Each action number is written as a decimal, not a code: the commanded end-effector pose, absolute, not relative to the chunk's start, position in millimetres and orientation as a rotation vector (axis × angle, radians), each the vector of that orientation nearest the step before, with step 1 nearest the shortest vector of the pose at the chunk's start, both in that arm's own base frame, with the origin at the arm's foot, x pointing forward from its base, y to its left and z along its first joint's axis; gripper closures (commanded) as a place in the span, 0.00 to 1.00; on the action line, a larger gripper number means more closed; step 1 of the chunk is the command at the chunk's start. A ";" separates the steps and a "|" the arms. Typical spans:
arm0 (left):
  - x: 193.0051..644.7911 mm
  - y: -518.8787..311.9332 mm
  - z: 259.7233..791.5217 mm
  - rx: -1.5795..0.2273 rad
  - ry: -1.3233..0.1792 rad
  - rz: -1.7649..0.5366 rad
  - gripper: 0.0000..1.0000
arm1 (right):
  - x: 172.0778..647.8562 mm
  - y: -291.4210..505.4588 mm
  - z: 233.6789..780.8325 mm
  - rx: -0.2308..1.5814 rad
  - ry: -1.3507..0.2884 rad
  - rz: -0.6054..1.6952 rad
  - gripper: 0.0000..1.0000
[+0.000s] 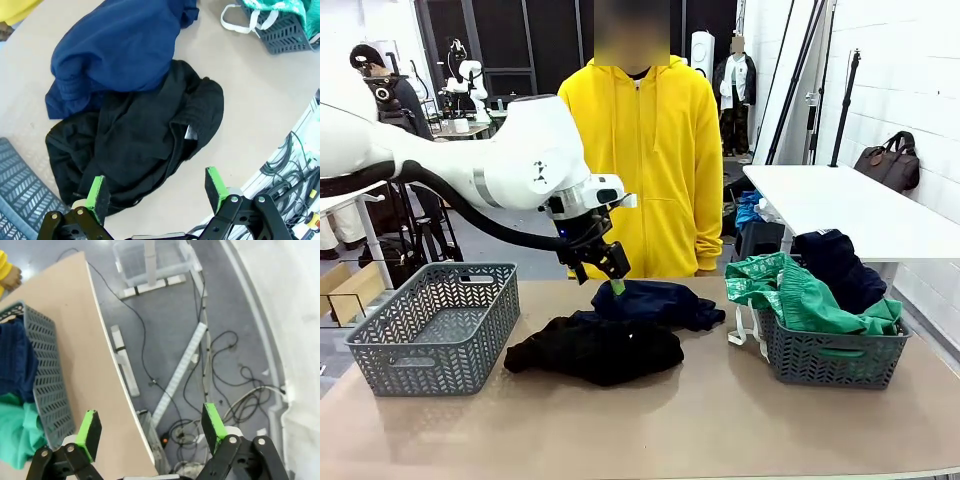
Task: Sort the tops and bottoms.
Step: Lift clothes from the center of the table with your left hand.
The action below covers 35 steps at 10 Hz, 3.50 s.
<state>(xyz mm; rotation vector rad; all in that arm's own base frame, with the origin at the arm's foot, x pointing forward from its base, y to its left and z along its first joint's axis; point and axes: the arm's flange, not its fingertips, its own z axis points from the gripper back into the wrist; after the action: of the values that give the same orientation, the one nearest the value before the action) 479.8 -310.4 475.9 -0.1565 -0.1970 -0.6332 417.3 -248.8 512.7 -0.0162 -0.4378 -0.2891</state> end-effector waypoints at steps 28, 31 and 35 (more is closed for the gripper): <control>428.8 -335.4 374.2 -0.118 -0.182 -0.700 1.00 | 408.1 -245.2 528.1 -0.038 -0.445 -0.256 0.00; 429.7 -328.3 394.4 -0.137 -0.210 -0.659 1.00 | 408.1 -245.2 528.1 -0.038 -0.445 -0.256 0.00; 438.6 -333.6 464.8 -0.111 -0.261 -0.682 1.00 | 408.1 -245.2 528.1 -0.038 -0.445 -0.256 0.00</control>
<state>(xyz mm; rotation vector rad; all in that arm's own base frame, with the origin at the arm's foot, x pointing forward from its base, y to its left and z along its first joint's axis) 431.5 -336.8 436.6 -0.1215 -0.2320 -0.6597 409.9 -245.3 529.4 -0.0225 -0.4585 -0.2678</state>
